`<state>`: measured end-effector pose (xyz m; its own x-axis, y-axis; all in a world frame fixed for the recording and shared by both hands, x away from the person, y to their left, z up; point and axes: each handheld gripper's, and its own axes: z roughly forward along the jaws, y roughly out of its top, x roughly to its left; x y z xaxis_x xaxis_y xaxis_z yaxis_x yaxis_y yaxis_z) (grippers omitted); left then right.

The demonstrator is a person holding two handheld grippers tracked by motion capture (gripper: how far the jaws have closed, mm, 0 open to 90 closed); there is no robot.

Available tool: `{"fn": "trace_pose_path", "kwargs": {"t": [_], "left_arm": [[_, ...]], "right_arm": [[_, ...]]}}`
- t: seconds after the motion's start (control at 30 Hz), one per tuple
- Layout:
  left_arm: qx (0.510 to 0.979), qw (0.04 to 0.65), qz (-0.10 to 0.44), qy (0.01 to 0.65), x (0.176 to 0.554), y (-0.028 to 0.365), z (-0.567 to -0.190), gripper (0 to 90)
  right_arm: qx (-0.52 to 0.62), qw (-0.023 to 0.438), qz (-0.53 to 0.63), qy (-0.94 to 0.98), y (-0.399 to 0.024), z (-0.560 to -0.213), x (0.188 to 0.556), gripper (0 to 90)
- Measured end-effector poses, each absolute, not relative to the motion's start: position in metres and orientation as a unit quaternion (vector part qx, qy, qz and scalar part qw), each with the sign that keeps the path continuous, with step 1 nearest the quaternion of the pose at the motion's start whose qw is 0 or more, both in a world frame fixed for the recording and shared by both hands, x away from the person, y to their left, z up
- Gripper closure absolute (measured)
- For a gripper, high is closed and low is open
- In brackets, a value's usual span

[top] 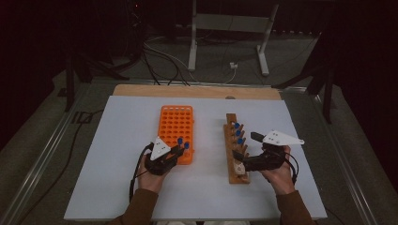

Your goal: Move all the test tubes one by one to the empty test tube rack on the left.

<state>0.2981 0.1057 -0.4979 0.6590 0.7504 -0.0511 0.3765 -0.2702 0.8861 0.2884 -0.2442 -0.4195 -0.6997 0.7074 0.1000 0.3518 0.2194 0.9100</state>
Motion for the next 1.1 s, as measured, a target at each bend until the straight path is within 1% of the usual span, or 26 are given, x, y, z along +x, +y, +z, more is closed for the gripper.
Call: {"fn": "trace_pose_path", "kwargs": {"t": [0.17, 0.47, 0.77, 0.8, 1.0, 1.1], "left_arm": [[0.786, 0.461, 0.194, 0.365, 0.298, 0.103, -0.501, 79.0], [0.789, 0.457, 0.200, 0.360, 0.295, 0.102, -0.502, 79.0], [0.787, 0.463, 0.188, 0.360, 0.295, 0.105, -0.502, 77.6], [0.788, 0.465, 0.186, 0.358, 0.295, 0.106, -0.502, 76.4], [0.772, 0.490, 0.183, 0.360, 0.293, 0.113, -0.495, 57.2], [0.768, 0.497, 0.190, 0.356, 0.290, 0.117, -0.489, 52.1]], "right_arm": [[0.350, 0.171, 0.518, 0.762, -0.245, -0.421, 0.289, 0.0], [0.351, 0.170, 0.516, 0.763, -0.245, -0.422, 0.289, 0.0], [0.353, 0.169, 0.518, 0.761, -0.246, -0.421, 0.289, 0.0], [0.354, 0.169, 0.517, 0.760, -0.247, -0.422, 0.289, 0.0], [0.360, 0.174, 0.520, 0.755, -0.250, -0.423, 0.290, 0.0], [0.362, 0.175, 0.521, 0.753, -0.251, -0.423, 0.290, 0.0]]}}
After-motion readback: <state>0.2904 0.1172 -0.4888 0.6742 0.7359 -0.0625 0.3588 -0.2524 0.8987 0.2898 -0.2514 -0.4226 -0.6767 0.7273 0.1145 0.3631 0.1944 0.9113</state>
